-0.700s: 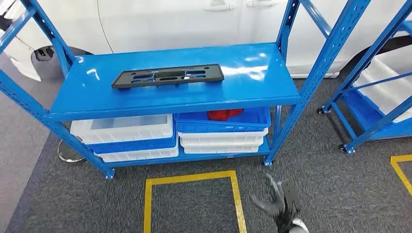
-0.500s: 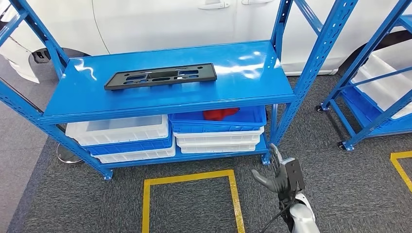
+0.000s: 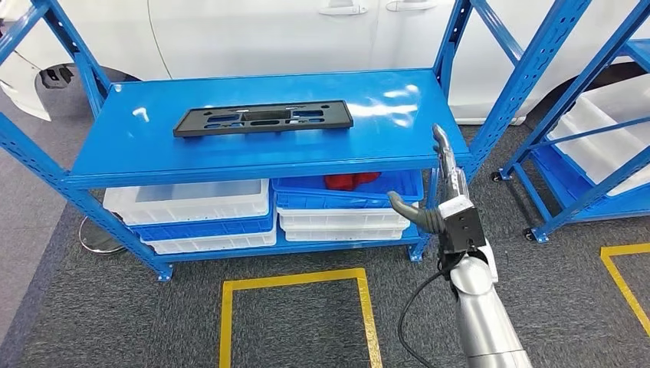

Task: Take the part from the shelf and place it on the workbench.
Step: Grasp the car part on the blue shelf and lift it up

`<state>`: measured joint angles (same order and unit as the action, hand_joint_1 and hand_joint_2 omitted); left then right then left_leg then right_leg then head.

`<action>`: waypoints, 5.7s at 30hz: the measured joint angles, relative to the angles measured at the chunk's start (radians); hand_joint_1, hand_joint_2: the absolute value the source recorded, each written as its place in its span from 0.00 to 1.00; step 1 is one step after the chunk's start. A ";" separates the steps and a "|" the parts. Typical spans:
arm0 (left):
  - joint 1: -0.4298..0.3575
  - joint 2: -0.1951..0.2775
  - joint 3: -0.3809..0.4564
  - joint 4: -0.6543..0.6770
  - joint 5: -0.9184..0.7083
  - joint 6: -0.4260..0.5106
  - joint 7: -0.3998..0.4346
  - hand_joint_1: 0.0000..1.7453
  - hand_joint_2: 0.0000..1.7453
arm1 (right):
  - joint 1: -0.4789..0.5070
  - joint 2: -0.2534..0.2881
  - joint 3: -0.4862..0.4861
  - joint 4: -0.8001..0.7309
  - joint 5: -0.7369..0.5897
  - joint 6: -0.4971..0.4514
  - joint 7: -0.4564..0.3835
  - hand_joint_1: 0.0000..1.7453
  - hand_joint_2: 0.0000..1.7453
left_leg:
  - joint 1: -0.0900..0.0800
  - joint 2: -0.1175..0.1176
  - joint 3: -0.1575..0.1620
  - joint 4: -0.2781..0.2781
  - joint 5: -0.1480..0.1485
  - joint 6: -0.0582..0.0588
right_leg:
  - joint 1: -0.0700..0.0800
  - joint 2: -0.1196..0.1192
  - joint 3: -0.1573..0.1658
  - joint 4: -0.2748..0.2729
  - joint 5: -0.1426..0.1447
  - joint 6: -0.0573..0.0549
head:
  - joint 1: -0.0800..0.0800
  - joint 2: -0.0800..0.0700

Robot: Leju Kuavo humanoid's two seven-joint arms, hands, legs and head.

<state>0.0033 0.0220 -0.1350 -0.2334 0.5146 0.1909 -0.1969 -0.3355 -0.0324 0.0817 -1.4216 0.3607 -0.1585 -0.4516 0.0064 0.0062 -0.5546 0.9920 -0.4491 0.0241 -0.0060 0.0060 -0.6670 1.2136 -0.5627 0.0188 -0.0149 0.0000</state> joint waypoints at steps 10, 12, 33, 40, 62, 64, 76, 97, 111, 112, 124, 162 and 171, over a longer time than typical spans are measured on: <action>-0.008 0.017 0.000 0.020 0.080 0.091 0.035 0.00 0.00 | -0.114 -0.023 0.222 -0.061 0.209 -0.145 0.028 0.00 1.00 | -0.011 -0.002 -0.005 0.015 -0.012 -0.024 | 0.003 -0.005 0.077 -0.195 0.116 -0.025 | -0.001 0.000; -0.009 0.021 0.000 0.022 0.089 0.100 0.038 0.00 0.00 | -0.133 -0.023 0.276 -0.058 0.257 -0.168 0.041 0.00 1.00 | -0.010 -0.003 -0.012 0.033 -0.028 -0.035 | -0.002 -0.005 0.080 -0.203 0.120 -0.036 | -0.002 0.000; -0.018 0.057 -0.021 0.037 0.097 0.115 0.033 0.00 0.00 | -0.239 0.108 0.602 0.259 0.545 -0.324 0.178 0.00 1.00 | -0.002 -0.009 -0.019 0.006 0.006 -0.004 | -0.007 -0.005 -0.058 0.095 -0.007 -0.001 | -0.002 0.000; -0.021 0.060 -0.038 0.039 0.085 0.107 0.027 0.00 0.00 | -0.278 0.154 0.600 0.351 0.560 -0.349 0.203 0.00 1.00 | -0.011 -0.007 -0.009 0.007 -0.008 -0.020 | 0.014 -0.010 0.076 -0.205 0.119 -0.039 | -0.005 0.000; -0.027 0.083 -0.043 0.049 0.079 0.099 0.016 0.00 0.00 | -0.410 0.225 0.444 0.691 0.674 -0.440 0.278 0.00 1.00 | 0.011 -0.010 -0.013 0.010 -0.004 -0.006 | -0.007 -0.003 -0.015 0.065 -0.017 0.008 | -0.007 0.000; -0.025 0.083 -0.045 0.049 0.079 0.100 0.017 0.00 0.00 | -0.411 0.229 0.442 0.732 0.681 -0.442 0.282 0.00 1.00 | 0.005 -0.015 0.008 0.010 -0.020 -0.004 | -0.004 -0.003 -0.064 0.085 -0.008 0.000 | -0.007 0.000; -0.031 0.079 -0.058 0.054 0.079 0.109 0.023 0.00 0.00 | -0.433 0.261 0.421 0.826 0.679 -0.449 0.263 0.00 1.00 | -0.004 -0.013 -0.025 0.196 -0.110 -0.050 | 0.013 0.003 0.044 -0.228 0.172 -0.057 | -0.016 0.000; -0.026 0.075 -0.078 0.057 0.058 0.093 0.011 0.00 0.00 | -0.385 0.285 0.421 0.830 0.709 -0.431 0.235 0.00 1.00 | 0.000 -0.015 0.001 0.012 -0.016 -0.006 | 0.012 0.000 -0.024 -0.073 0.111 -0.021 | -0.015 0.000; -0.028 0.069 -0.087 0.057 0.057 0.093 -0.003 0.00 0.00 | -0.356 0.321 0.464 0.831 0.737 -0.412 0.210 0.00 1.00 | 0.017 -0.011 -0.127 0.233 -0.081 -0.076 | 0.007 0.001 0.111 -0.236 0.126 -0.054 | -0.024 0.000; -0.027 0.070 -0.088 0.057 0.057 0.093 -0.003 0.00 0.00 | -0.354 0.323 0.470 0.831 0.739 -0.411 0.205 0.00 1.00 | 0.021 -0.010 -0.106 0.161 -0.029 -0.080 | 0.005 0.002 0.117 -0.232 0.117 -0.048 | -0.024 0.000; -0.030 0.068 -0.088 0.058 0.062 0.101 -0.033 0.00 0.00 | -0.339 0.333 0.588 0.824 0.805 -0.342 0.189 0.00 1.00 | 0.020 -0.011 -0.054 0.017 0.029 -0.019 | 0.000 0.000 -0.037 0.081 -0.037 0.003 | -0.022 0.000; -0.035 0.073 -0.088 0.059 0.060 0.087 -0.090 0.00 0.00 | -0.517 0.349 0.700 1.079 1.025 -0.205 0.567 0.96 1.00 | 0.013 -0.012 -0.014 0.010 0.004 -0.038 | 0.013 -0.002 0.076 -0.209 0.125 -0.024 | -0.012 0.000; -0.034 0.076 -0.088 0.059 0.058 0.078 -0.106 0.00 0.00 | -0.514 0.332 0.687 1.102 1.022 -0.210 0.574 1.00 1.00 | 0.017 -0.010 -0.140 0.291 -0.123 -0.070 | 0.010 -0.002 0.089 -0.232 0.138 -0.053 | -0.013 0.000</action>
<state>-0.0310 0.0980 -0.2231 -0.1747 0.5723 0.2693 -0.3025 -0.8492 0.2992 0.7686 -0.3197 1.3829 -0.3682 0.1225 0.0231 -0.0036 -0.6948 1.2826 -0.5723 -0.0458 0.0038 0.0040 -0.5777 0.9812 -0.4247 -0.0343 -0.0278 0.0000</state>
